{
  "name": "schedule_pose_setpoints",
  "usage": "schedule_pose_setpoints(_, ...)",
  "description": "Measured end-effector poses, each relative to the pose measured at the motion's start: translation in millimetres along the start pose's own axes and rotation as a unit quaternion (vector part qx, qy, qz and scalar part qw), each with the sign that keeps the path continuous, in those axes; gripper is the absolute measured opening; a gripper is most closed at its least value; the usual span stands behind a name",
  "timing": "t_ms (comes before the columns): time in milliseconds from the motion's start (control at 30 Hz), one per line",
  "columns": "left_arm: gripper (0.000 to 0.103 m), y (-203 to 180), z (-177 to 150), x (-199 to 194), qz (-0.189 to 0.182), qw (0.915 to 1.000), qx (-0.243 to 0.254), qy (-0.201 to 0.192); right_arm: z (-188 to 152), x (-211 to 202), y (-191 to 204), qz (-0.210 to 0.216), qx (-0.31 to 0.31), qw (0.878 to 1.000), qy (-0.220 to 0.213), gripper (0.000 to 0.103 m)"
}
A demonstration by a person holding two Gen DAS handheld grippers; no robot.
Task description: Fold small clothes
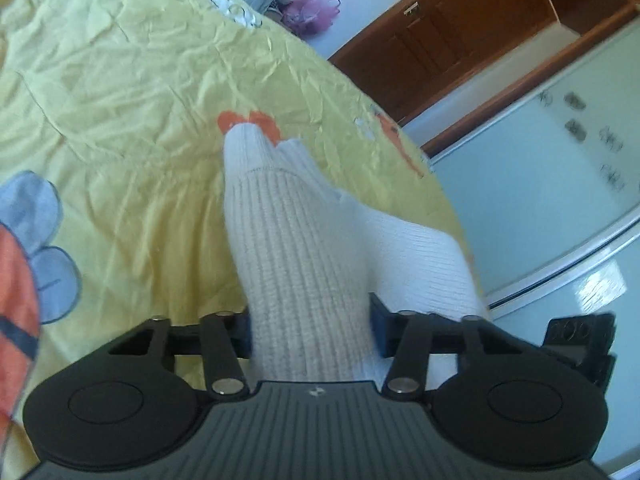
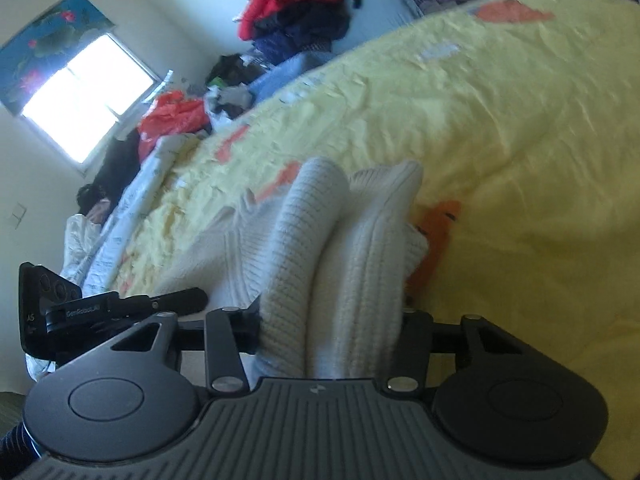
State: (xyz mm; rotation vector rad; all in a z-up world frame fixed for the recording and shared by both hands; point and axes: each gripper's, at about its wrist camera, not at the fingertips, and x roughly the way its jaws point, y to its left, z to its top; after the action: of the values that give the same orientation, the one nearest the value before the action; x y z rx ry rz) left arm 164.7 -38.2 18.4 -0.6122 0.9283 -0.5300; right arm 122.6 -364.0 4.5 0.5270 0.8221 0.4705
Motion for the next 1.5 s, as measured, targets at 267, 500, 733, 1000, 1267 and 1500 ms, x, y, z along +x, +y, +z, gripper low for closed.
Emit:
schedule_pose_setpoints(267, 0.044, 6, 55, -57, 0.051, 0.9980, 0.029, -0.025, 34, 38, 46, 0.084, 0.023, 0.996, -0.013, 0.044)
schedule_pose_setpoints(500, 0.065, 59, 63, -40, 0.096, 0.9951, -0.006, -0.023, 31, 97, 27, 0.027, 0.083, 0.996, 0.010, 0.061)
schedule_pose_setpoints(733, 0.090, 70, -12, -113, -0.024, 0.9942, -0.064, -0.083, -1, 27, 34, 0.066, 0.043, 0.997, -0.005, 0.098)
schedule_pose_setpoints(1000, 0.102, 66, -43, -112, -0.053, 0.9951, -0.027, -0.079, -37, 40, 50, 0.022, -0.021, 0.997, 0.068, 0.094)
schedule_pose_setpoints(1267, 0.069, 57, -48, -100, 0.000, 0.9999, 0.003, -0.013, -43, 27, 48, 0.054, -0.006, 0.997, 0.060, 0.058)
schedule_pose_setpoints(1500, 0.062, 50, -42, -111, 0.026, 0.9975, 0.065, 0.013, -56, 23, 41, 0.061, 0.003, 0.996, 0.060, 0.054)
